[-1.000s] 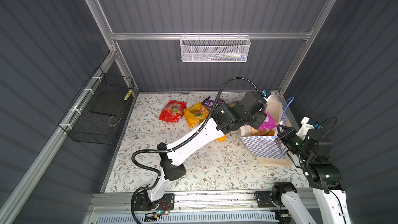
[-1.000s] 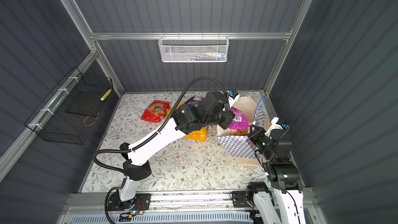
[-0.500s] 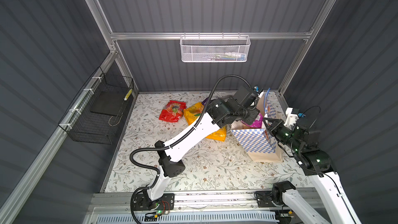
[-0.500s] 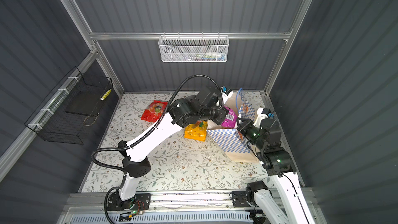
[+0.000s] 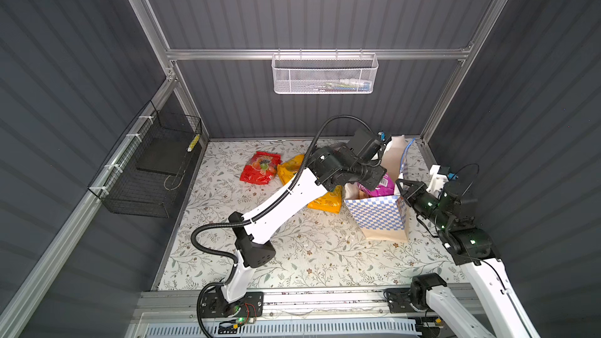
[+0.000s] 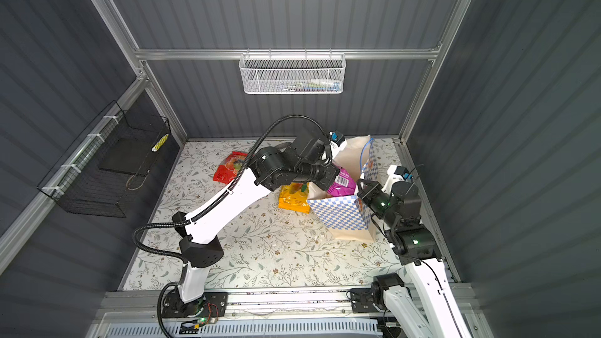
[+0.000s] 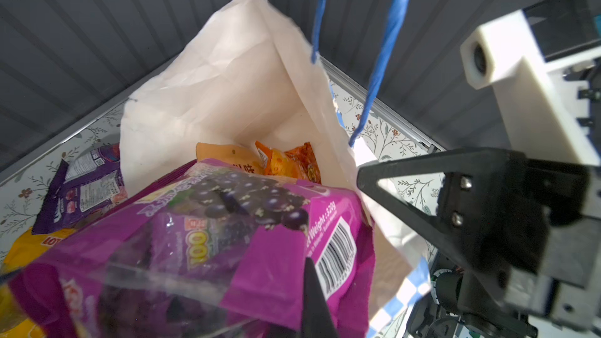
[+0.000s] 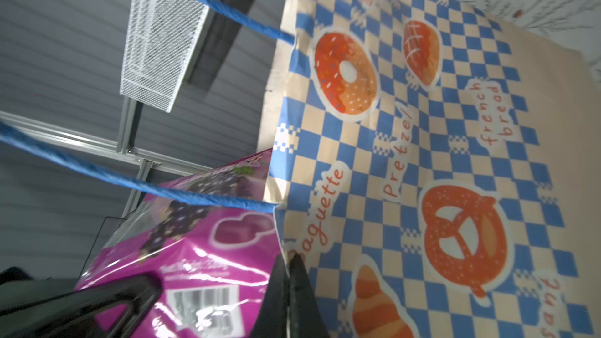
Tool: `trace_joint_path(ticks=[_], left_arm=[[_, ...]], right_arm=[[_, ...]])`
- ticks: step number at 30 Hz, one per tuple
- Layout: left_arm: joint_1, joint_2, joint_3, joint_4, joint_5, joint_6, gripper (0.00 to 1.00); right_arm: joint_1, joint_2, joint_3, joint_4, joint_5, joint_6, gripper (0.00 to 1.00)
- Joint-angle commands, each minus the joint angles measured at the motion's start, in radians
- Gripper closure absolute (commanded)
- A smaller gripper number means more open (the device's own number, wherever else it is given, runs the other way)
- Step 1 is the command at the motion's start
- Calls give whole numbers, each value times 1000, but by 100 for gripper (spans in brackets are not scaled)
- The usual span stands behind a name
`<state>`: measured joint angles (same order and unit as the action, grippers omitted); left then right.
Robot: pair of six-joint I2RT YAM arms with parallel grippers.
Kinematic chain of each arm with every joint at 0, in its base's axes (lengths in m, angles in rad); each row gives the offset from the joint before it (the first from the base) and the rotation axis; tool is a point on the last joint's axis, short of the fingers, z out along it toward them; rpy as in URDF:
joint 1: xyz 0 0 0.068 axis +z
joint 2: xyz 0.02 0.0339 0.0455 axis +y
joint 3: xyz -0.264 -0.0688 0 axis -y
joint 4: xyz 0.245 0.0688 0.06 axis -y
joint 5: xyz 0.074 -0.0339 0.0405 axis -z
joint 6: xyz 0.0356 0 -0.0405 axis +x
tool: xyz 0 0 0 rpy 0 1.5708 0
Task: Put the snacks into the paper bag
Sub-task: 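Lower the purple candy bag into the paper bag and open the left gripper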
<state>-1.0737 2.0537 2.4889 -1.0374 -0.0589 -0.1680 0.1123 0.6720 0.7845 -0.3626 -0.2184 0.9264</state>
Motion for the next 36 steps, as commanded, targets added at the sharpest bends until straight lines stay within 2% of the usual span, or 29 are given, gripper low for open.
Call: trace_joint_path(ticks=[1,6,11,16,22,29,34,36], left_arm=[[-6,-20,8,35,48,9,100],[-6,-7,-3,42,78,7,100],[-6,61,64,30,87,6,100],[-22,105,100,3,155,-4,100],[-139,153,177,-37,33,107,100],[-170,175,90,-13,-19,107,100],[-174,234,99,-28,-37,90,100],[-174,247,111,-27,-33,86,88]], right_arm=[[-25,-36,-37,-67,-18,-47,100],[-32,-102,-50,-133,27,-98,100],[-41,-130,-54,-175,23,-127,100],[-54,-151,-61,-204,46,-138,100],[-60,-170,-53,-231,77,-155,100],[-60,-204,-22,-278,134,-178,100],[-61,-218,-22,-288,153,-176,100],[-60,-222,-29,-286,160,-175,100]])
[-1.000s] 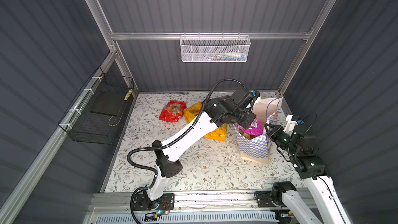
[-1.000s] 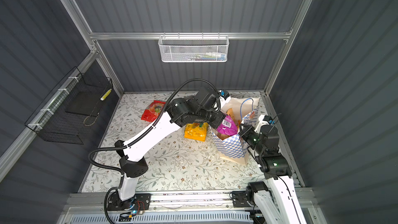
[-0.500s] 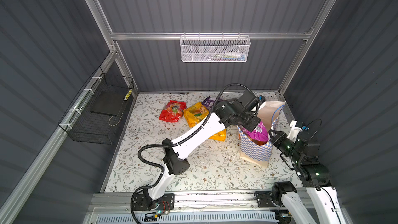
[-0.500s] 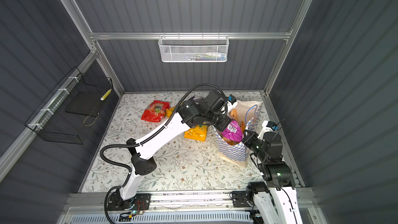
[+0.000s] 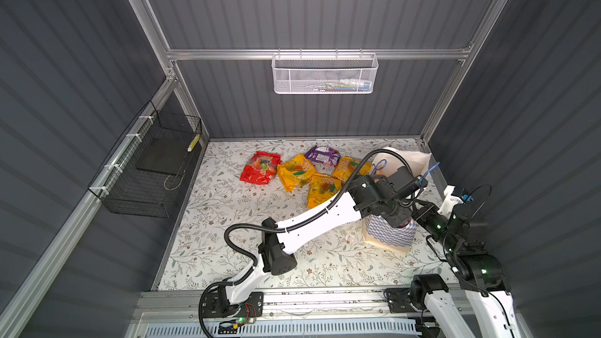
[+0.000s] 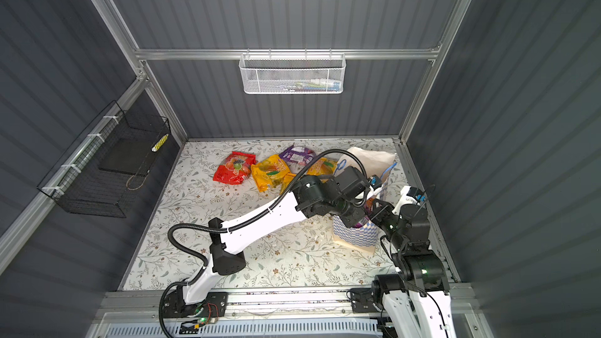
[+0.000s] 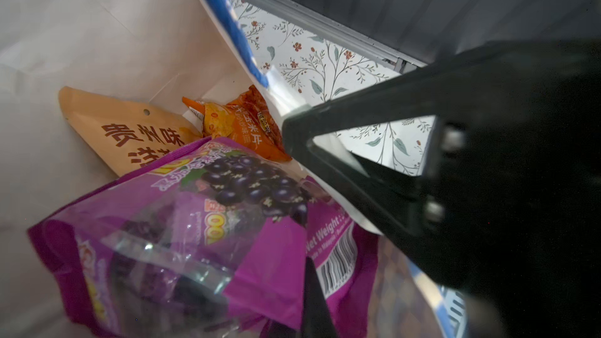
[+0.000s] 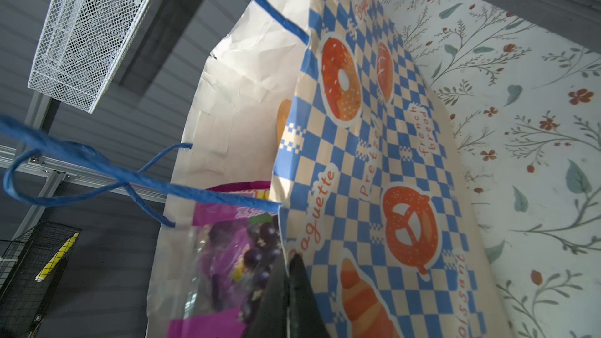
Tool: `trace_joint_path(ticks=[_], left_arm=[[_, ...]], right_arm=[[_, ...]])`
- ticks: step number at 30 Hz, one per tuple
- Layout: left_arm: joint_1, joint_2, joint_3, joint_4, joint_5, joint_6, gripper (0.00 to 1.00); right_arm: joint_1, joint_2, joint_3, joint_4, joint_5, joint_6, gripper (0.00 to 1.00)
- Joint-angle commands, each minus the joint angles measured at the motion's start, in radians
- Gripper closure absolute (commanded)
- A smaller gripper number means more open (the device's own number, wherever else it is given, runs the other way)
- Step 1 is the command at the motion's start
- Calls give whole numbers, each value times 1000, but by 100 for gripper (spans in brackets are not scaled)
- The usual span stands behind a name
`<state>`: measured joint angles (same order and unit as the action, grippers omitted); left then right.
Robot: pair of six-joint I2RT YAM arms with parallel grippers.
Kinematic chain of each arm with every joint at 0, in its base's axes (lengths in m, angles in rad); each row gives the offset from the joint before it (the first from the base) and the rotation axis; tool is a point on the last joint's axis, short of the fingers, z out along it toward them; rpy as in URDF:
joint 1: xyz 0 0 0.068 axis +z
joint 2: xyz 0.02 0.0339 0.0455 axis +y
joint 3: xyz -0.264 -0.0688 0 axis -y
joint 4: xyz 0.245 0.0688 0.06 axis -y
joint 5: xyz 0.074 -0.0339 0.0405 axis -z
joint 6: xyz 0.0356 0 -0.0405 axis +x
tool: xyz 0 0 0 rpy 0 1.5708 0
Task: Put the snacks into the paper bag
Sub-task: 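Lower the purple candy bag into the paper bag and open the left gripper, then move the left gripper back toward the yellow LOT100 mango gummy bag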
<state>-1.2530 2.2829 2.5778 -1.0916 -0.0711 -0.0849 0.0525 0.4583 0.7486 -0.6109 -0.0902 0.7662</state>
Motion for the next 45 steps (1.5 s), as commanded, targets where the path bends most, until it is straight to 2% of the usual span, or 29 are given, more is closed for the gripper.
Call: trace_joint_path(ticks=[1,8,12,17,20,23,29,33,34,36,41,45], left_arm=[[4,17,25,30,-19,4,83],[6,-103,-14,115,22,-30,42],[5,-229,-147,213,32,-40,29],[4,-345,-245,268,8,-37,17],[6,-412,-311,302,-31,-36,11],[5,-486,-408,332,-131,-44,7],[5,-609,-623,356,-318,-78,0],[6,-704,-807,407,-382,-104,0],[6,-730,-863,425,-404,-114,0],[6,-778,-949,452,-432,-136,0],[10,-860,-1109,496,-473,-195,0],[17,-888,-1197,488,-508,-244,0]], right_arm=[[0,-10,2,-36,30,-15,100],[0,-36,-8,-55,64,-5,100],[-2,-47,-13,-63,82,-10,100],[-2,-58,-16,-75,90,-28,100],[-1,-60,-16,-84,90,-32,100],[-2,-62,-10,-107,124,-34,98],[-2,-47,36,-124,181,-72,68],[-2,-8,75,-134,193,-98,42],[-2,5,83,-132,193,-105,39],[-2,32,102,-131,192,-114,36],[-2,97,149,-136,209,-105,36],[-2,128,187,-149,271,-94,41]])
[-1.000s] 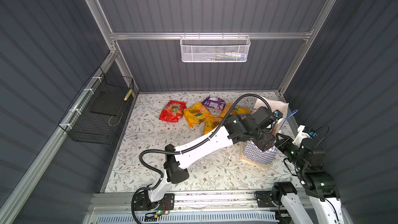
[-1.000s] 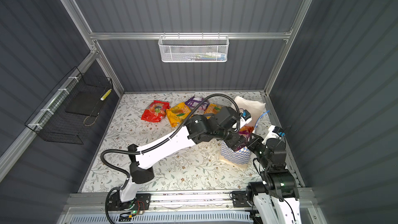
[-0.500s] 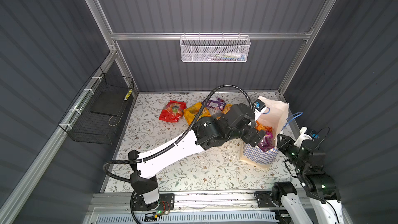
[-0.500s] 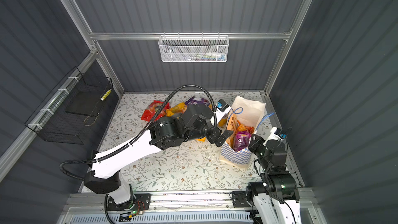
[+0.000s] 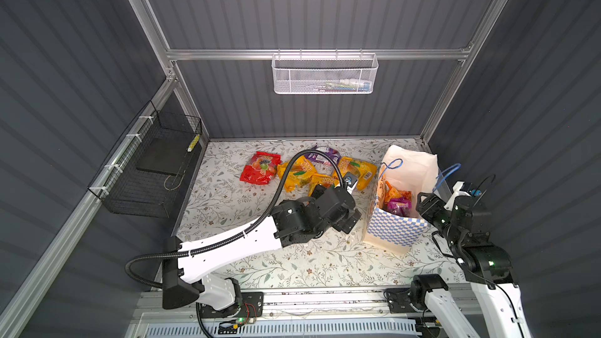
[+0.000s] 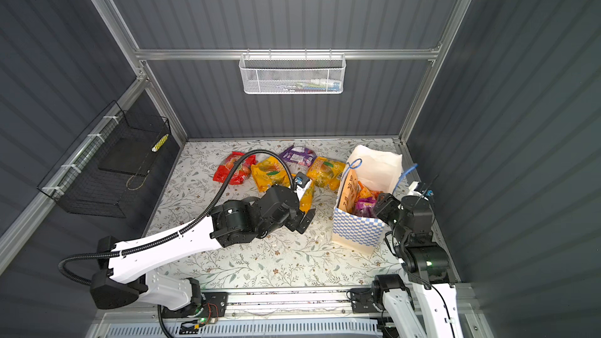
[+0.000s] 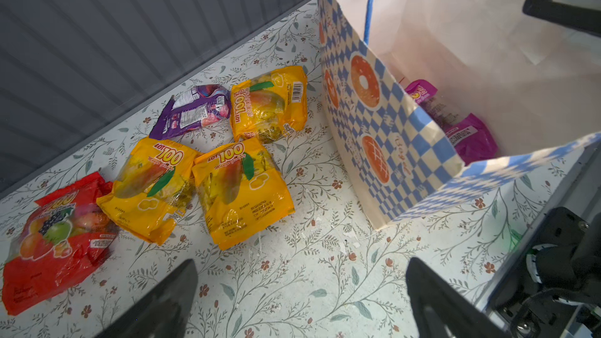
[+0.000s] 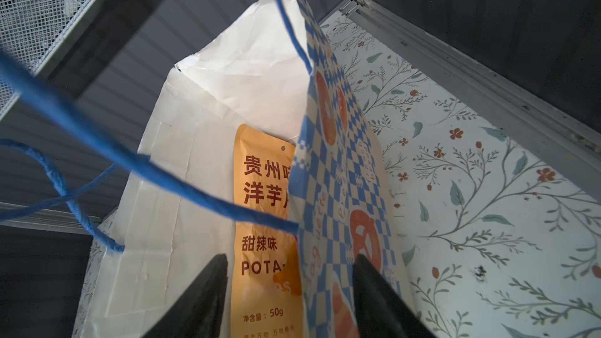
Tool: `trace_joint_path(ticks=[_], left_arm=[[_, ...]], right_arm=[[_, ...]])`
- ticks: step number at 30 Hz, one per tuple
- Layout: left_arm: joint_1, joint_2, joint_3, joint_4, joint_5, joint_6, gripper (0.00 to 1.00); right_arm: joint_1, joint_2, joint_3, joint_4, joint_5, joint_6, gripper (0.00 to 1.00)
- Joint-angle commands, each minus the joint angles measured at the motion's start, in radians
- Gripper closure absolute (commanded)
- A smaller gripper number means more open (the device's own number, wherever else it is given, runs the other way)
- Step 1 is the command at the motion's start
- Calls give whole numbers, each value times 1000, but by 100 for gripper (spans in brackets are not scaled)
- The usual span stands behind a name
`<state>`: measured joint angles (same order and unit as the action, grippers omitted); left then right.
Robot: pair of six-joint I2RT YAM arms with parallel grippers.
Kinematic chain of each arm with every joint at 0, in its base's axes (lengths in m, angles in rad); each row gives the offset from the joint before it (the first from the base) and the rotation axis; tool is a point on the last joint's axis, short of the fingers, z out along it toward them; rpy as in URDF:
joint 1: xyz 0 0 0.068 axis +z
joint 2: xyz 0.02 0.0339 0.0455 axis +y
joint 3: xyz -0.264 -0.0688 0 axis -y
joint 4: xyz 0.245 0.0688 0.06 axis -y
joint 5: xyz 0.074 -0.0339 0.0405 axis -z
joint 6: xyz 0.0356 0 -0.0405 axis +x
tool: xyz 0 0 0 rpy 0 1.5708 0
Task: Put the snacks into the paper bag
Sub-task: 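Move the left gripper back toward the yellow LOT100 mango gummy bag, then grasp the yellow LOT100 mango gummy bag with the left gripper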
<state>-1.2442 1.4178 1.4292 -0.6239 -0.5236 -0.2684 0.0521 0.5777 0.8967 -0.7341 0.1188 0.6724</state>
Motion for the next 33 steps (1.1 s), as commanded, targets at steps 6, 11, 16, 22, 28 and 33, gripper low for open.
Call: trace_joint_path(ticks=[6,11,16,22,28,33], left_arm=[[46,-80,-163,26,-42,-157,0],[159,-93,-240,54,108,-211,0],[259,-62,-268,90,236,-209,0],[374,29,-245,116,349,-195,0],[473,145,-215,158,470,-175,0],[515,279,-143,163,521,-145,0]], right_arm=[[-1,28,56,-41,127,-3,47],[-1,42,55,-37,139,-13,53],[-1,47,57,-32,156,-24,67],[-1,71,59,-25,139,-31,83],[-1,51,60,-16,105,-37,100],[-1,36,47,-10,75,-40,100]])
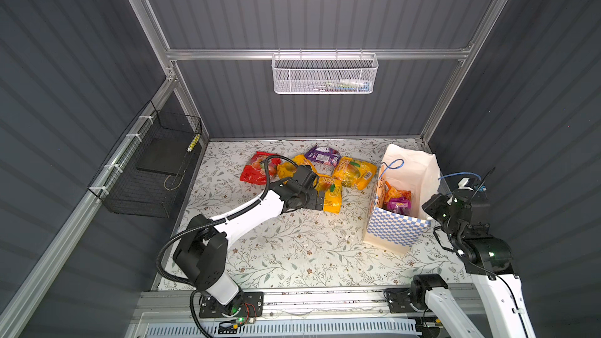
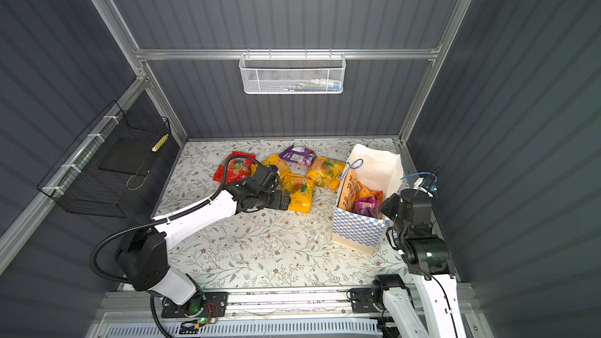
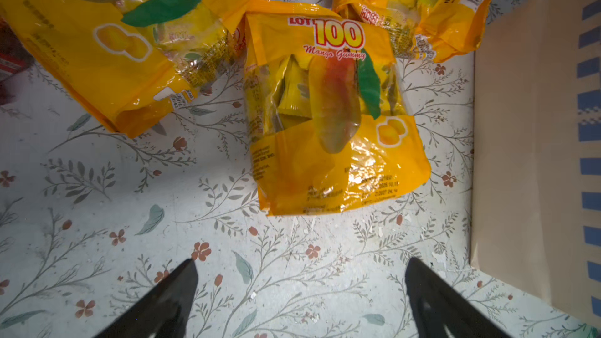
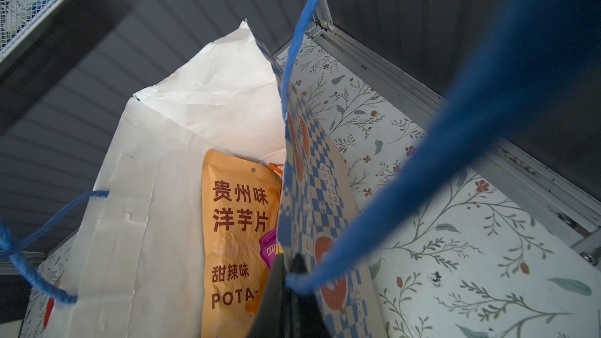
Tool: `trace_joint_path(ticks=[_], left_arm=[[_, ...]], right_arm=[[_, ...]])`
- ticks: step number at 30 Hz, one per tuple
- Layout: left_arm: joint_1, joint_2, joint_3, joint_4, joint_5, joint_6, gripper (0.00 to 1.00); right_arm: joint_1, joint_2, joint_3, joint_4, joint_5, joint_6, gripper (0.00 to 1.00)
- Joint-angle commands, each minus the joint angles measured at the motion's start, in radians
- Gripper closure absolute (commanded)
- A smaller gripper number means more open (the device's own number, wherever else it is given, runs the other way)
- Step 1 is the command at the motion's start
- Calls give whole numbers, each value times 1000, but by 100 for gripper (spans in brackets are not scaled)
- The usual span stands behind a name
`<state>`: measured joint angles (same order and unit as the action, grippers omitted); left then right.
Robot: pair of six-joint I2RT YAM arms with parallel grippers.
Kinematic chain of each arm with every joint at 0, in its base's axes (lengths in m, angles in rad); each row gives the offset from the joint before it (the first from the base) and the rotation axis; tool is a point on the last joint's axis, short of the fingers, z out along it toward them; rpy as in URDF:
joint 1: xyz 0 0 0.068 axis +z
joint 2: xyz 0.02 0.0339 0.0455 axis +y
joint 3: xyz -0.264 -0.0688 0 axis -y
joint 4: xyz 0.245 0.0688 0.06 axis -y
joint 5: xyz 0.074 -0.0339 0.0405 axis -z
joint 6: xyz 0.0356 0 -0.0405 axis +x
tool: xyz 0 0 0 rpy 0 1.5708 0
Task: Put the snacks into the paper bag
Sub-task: 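Grasp the yellow LOT100 mango gummy bag with the left gripper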
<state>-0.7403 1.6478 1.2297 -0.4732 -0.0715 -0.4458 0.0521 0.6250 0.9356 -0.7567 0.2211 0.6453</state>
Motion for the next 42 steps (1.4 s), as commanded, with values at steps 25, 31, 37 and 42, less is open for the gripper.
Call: trace_joint_path(ticks=[25,31,37,42], left_arm=[[37,346,236,-47,113,3,49],[38,364,242,-46,147,-25,68],[38,304,236,-37,144,-35,100],[43,269,238,-50,118,-15,100]], right_arm=[[-1,-54,11,22,-69,-26,100],[-1,-69,9,17,-73,-21,100],[-1,-80,14,18,-81,-19,100],[-1,-84,15,20,-97,-10,100]])
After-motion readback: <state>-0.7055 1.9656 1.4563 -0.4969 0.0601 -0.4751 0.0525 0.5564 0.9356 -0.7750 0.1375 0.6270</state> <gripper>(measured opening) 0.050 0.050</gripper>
